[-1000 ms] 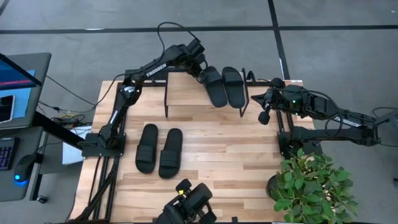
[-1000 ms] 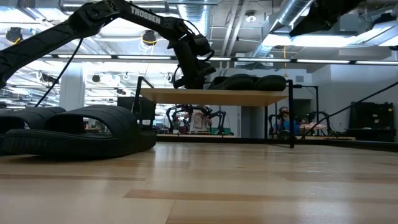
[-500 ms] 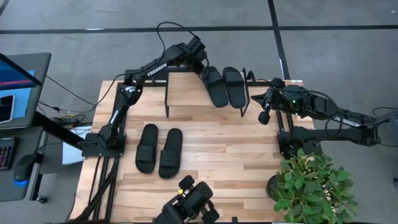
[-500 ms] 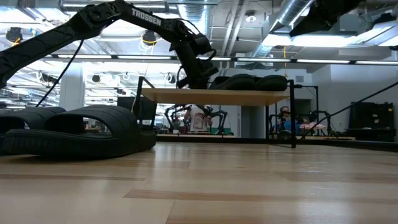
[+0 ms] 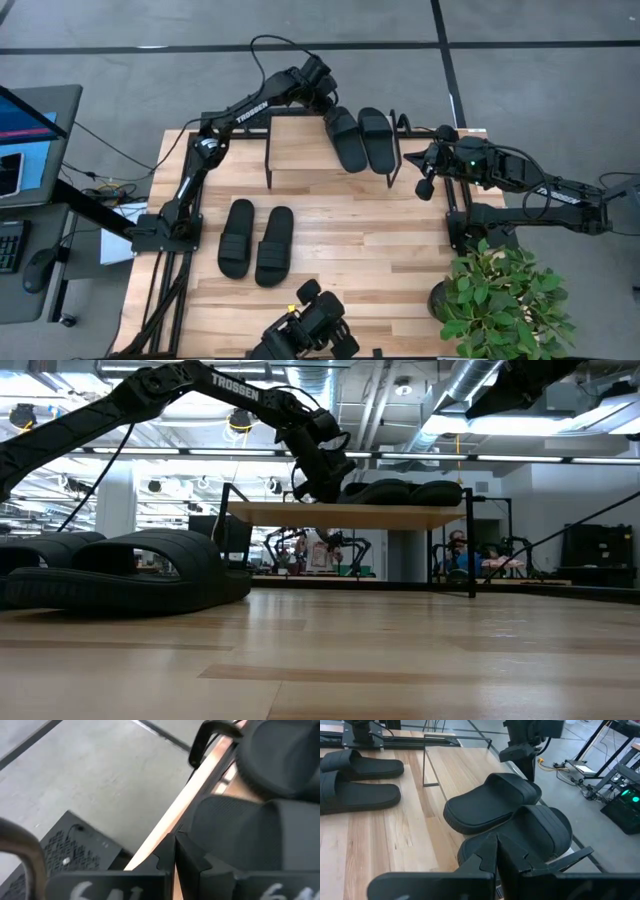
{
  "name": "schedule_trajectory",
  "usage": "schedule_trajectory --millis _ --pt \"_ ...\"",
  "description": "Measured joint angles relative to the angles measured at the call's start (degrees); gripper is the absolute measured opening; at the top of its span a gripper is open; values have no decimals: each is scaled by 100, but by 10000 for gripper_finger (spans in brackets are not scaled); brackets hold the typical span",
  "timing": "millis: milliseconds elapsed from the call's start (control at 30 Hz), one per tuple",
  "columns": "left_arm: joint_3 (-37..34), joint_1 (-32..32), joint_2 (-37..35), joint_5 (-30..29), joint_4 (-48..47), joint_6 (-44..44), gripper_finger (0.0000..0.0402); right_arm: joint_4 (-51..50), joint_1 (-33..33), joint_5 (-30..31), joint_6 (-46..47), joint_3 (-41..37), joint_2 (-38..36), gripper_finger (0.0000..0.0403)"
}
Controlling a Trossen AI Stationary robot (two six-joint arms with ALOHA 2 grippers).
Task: Pick and place slides into the shelf
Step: Put the right black slide on the shelf
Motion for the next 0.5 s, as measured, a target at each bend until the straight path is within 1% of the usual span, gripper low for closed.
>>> schedule_trajectory --millis 267,500 --pt "1 -3 -9 508 311 123 0 2 0 0 0 0 0 0" --pt "4 -9 -11 502 310 232 0 2 0 0 0 0 0 0"
